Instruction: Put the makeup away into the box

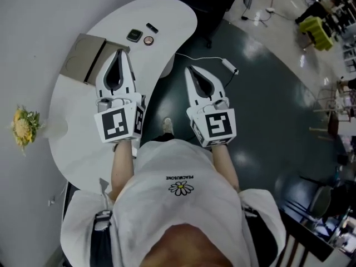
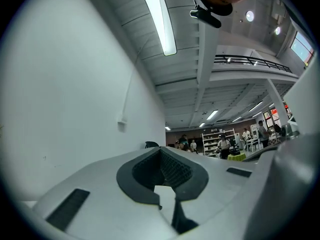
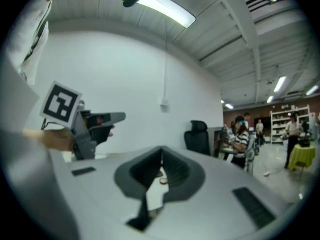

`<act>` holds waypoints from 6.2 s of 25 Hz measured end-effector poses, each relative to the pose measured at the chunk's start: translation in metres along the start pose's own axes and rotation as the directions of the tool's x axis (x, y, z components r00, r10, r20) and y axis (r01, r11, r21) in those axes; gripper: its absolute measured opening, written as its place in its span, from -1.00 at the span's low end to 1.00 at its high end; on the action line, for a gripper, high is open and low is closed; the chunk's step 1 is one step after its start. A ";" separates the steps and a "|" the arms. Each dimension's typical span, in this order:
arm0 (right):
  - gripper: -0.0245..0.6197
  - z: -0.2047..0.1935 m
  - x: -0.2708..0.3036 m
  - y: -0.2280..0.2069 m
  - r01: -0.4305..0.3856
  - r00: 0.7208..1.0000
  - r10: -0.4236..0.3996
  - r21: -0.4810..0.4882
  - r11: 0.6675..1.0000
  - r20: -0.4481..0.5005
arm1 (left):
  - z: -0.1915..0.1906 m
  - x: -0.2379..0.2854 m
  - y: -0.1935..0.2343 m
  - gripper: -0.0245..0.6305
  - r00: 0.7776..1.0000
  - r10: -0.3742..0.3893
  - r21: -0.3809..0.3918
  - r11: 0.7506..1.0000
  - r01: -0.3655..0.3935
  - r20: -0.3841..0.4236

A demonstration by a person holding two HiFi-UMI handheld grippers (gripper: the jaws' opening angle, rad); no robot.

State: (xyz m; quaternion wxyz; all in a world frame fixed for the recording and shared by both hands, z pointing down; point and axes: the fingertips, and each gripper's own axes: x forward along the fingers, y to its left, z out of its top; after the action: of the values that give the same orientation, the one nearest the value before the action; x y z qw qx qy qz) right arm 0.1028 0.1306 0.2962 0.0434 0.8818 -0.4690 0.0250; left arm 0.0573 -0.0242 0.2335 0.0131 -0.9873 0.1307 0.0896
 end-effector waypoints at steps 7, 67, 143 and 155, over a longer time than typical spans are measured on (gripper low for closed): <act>-0.83 -0.007 0.045 0.013 -0.130 0.991 0.130 0.034 0.991 -0.019 | -0.010 -0.001 0.032 -0.87 0.991 0.125 0.022 0.992 -0.124 -0.041; -0.62 -0.001 0.216 0.091 -0.741 0.671 0.741 0.019 0.671 -0.012 | -0.022 -0.023 0.125 -0.86 0.692 0.722 0.118 0.686 -0.718 0.020; -0.21 -0.184 0.298 0.051 -0.655 0.676 0.556 -0.048 0.754 -0.483 | -0.060 -0.030 0.158 -0.86 0.623 0.778 0.123 0.629 -0.768 -0.087; -0.21 -0.045 0.263 0.099 -0.674 0.735 0.645 -0.121 0.729 -0.209 | -0.056 -0.049 0.161 -0.86 0.625 0.777 0.110 0.629 -0.769 -0.073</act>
State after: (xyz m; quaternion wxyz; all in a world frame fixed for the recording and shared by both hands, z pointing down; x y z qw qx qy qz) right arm 0.1676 -0.1373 0.3690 0.1506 0.6444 -0.7472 0.0618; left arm -0.0215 -0.1695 0.2968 -0.0006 -0.8379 0.5452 0.0258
